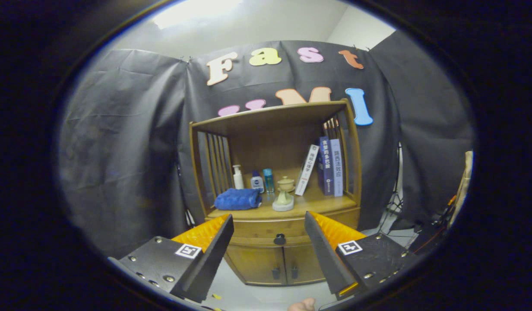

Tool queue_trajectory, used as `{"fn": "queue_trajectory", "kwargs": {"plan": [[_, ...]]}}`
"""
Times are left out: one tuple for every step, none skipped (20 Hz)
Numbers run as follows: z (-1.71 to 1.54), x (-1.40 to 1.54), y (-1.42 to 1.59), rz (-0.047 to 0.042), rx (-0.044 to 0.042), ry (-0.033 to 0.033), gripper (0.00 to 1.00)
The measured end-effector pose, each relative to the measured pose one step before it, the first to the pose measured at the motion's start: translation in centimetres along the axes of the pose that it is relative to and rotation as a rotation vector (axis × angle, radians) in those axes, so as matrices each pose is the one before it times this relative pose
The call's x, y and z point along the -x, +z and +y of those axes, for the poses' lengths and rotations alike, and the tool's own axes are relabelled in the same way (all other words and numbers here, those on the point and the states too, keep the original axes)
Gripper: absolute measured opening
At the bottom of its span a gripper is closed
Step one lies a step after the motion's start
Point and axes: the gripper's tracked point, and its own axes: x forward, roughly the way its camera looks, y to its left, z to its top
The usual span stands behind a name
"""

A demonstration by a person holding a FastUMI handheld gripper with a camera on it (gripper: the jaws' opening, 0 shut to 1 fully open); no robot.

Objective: Pull open the drawer, take out the items inside it, and place them on the countertop above the cabinet.

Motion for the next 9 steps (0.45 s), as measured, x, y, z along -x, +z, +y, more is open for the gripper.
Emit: {"fn": "queue_trajectory", "kwargs": {"plan": [[-0.518, 0.01, -0.045, 0.00017, 0.02239, -0.01094, 0.99], [-0.45, -0.024, -0.112, 0.00214, 0.01709, -0.01238, 0.99], [-0.304, -0.068, -0.081, 0.00237, 0.00694, -0.00738, 0.99], [0.018, -0.209, -0.041, -0.00034, -0.01603, -0.00188, 0.99], [-0.216, -0.131, -0.083, 0.00077, -0.019, -0.00928, 0.99], [0.178, -0.036, 0.137, -0.00882, -0.01287, -0.00109, 0.99], [0.326, -0.224, 0.55, -0.01992, 0.01557, -0.0064, 0.99], [-0.272, -0.175, 0.557, -0.02015, 0.03641, -0.01608, 0.99], [0.086, -0.206, 0.608, -0.02477, 0.03879, -0.00497, 0.99]]}}
